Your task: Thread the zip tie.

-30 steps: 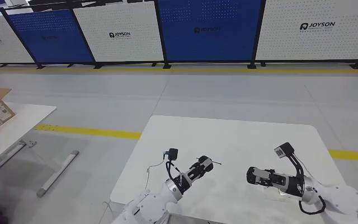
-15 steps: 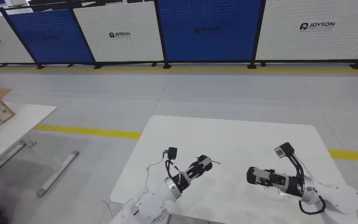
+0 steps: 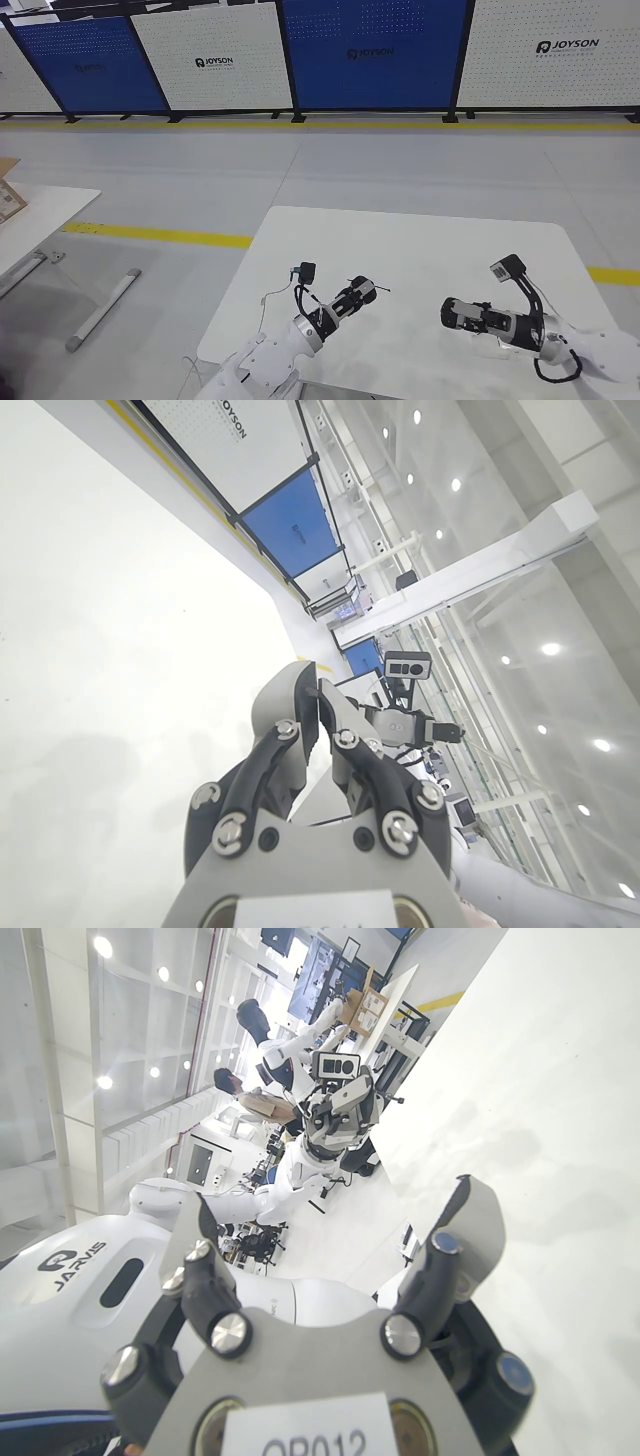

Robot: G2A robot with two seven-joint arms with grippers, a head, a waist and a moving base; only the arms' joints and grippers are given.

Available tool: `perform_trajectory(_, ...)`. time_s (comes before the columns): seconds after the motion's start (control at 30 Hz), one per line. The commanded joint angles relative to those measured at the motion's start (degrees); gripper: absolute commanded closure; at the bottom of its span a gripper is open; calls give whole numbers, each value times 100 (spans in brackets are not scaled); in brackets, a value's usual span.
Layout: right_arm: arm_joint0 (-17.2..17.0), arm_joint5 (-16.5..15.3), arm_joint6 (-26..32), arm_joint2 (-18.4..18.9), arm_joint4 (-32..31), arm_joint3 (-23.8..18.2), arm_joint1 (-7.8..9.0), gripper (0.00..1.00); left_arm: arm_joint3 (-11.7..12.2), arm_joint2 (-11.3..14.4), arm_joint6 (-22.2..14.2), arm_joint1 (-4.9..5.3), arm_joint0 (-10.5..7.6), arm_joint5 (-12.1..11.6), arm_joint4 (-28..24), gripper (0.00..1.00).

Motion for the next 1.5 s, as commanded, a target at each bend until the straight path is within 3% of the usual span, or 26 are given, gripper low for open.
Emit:
perform_trajectory(0.0,81,169,331,177,-134,21,50,0,0,0,0,0,0,0,0,100)
perform_trajectory(0.13,361,568,1117,505,-599,62,167,0,0,0,0,0,0,0,0,100)
perform_trajectory(0.2,551,810,1623,489,-818,111,211,0,0,0,0,0,0,0,0,100)
perform_trajectory(0.37,1115,1177,1623,-131,-1218,448,328,0,0,0,0,0,0,0,0,100)
perform_trajectory(0.77,1092,1206,1532,-127,-1223,461,326,0,0,0,0,0,0,0,0,100)
perform_trajectory(1.03,1568,2208,1623,-298,-2242,376,449,0,0,0,0,0,0,0,0,100)
perform_trajectory(1.2,2001,2541,1623,-1032,-2655,620,408,0,0,0,0,0,0,0,0,100)
perform_trajectory(1.47,2094,2587,1623,-1145,-2633,722,376,0,0,0,0,0,0,0,0,100)
